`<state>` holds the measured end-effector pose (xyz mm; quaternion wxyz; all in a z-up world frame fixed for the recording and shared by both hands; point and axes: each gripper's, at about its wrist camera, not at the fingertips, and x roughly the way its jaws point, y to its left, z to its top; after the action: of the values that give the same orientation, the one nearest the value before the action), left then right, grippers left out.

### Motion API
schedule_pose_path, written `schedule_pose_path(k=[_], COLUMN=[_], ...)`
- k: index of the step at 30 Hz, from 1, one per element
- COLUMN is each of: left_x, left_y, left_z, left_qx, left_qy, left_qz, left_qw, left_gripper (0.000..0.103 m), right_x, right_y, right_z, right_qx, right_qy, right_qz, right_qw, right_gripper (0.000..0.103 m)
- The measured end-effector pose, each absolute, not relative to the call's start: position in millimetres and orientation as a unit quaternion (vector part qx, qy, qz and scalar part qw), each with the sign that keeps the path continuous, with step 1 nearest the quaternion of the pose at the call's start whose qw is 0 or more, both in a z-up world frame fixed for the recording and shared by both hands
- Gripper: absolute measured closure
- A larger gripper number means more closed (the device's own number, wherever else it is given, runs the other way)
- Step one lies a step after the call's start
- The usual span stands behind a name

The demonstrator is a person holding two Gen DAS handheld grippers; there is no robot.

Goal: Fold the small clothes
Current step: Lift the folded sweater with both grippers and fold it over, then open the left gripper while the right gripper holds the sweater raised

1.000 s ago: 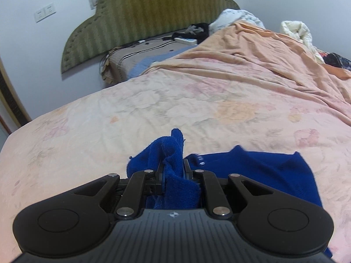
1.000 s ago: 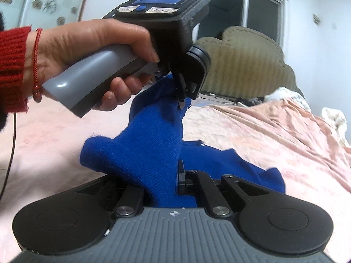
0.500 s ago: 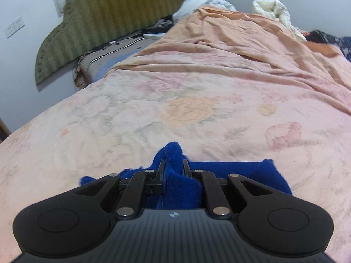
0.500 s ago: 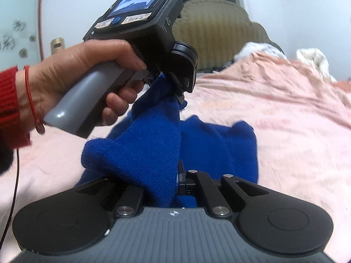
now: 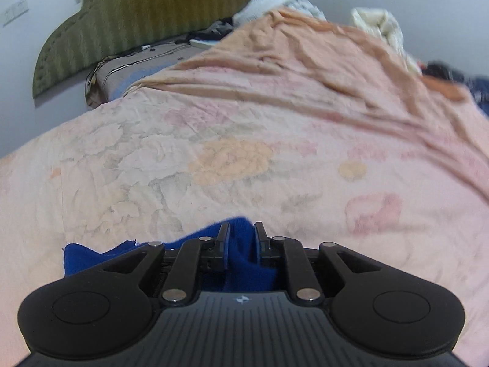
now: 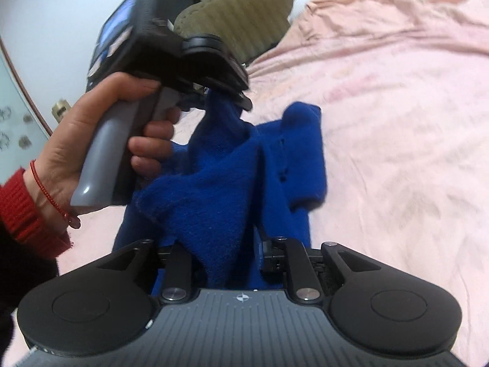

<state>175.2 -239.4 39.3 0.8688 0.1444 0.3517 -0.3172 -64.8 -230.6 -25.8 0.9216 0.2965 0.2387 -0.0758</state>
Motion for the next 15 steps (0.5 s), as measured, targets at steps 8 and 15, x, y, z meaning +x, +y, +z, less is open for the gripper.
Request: schedule_pose_path(k=[8, 15], left_x=[188, 166], left_y=[-206, -189], left_z=[76, 72], left_qx=[0.017, 0.108], left_qy=[0.334, 0.314], left_qz=[-0.307, -0.279], left_qw=[0.891, 0.901], left_gripper=[0.021, 0.021], right_x=[-72, -86], right_y=[-242, -267], right_z=[-31, -42], right_qx=[0.339, 0.440], right_qy=[0.232, 0.204], right_qz=[-0.064, -0.058], right_qw=[0.910, 0.873], right_gripper=[0.072, 0.069])
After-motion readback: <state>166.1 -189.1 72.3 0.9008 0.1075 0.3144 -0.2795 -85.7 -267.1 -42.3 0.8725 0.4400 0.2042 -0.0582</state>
